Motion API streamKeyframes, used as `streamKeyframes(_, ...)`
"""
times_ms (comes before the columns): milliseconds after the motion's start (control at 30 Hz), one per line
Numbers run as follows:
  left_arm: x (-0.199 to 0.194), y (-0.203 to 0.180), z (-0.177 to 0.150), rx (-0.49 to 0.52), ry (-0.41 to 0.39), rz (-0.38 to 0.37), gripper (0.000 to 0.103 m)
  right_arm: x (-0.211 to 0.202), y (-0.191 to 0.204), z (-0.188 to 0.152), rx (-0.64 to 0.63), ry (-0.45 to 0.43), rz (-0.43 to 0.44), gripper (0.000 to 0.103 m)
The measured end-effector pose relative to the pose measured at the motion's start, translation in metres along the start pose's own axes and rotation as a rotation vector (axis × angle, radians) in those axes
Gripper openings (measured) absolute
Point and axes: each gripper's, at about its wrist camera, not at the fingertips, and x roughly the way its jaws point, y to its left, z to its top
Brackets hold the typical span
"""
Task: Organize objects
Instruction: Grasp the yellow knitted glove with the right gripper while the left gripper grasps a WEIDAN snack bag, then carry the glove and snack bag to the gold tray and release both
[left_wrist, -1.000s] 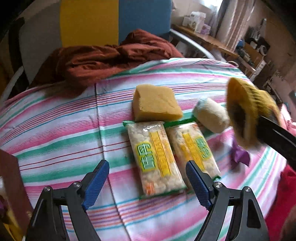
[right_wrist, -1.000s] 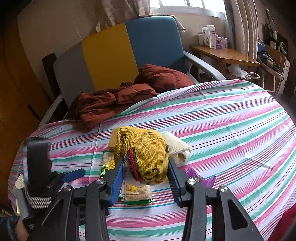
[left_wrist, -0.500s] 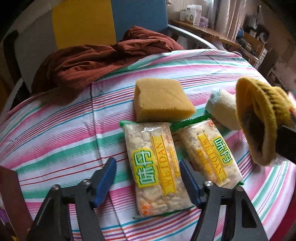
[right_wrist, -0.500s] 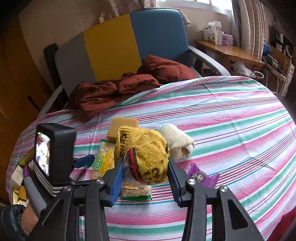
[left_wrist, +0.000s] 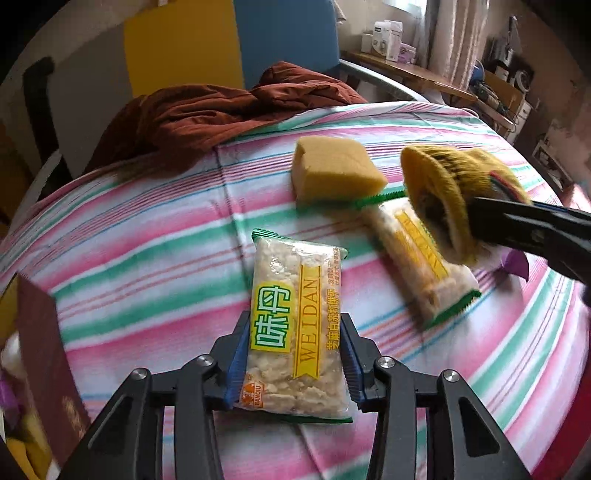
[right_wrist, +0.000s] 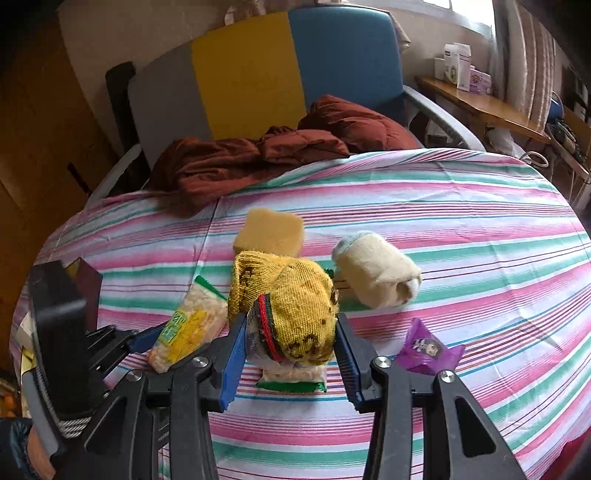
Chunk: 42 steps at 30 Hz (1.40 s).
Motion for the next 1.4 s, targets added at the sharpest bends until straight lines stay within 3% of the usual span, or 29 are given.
streamKeyframes(133, -0.013, 0.002, -0.013, -0.014, -0.011, 0.007, 0.045, 0.001, 0.010, -0.002, -0.038, -0.001, 0.020, 0.045)
streamKeyframes(533, -0.085, 0.010, -0.036, -0.016, -0.160, 0.009, 0.045, 0.001, 0.044, -0.012, -0.144, -0.013, 0.118, 0.045)
streamKeyframes(933, -0.150, 0.037, -0.053, -0.060, -0.273, 0.018, 0.045, 0.002, 0.074, -0.024, -0.231, -0.017, 0.148, 0.045)
streamKeyframes(1400, -0.184, 0.087, -0.093, -0.137, -0.297, 0.082, 0.045, 0.012, 0.091, -0.036, -0.260, 0.033, 0.134, 0.045)
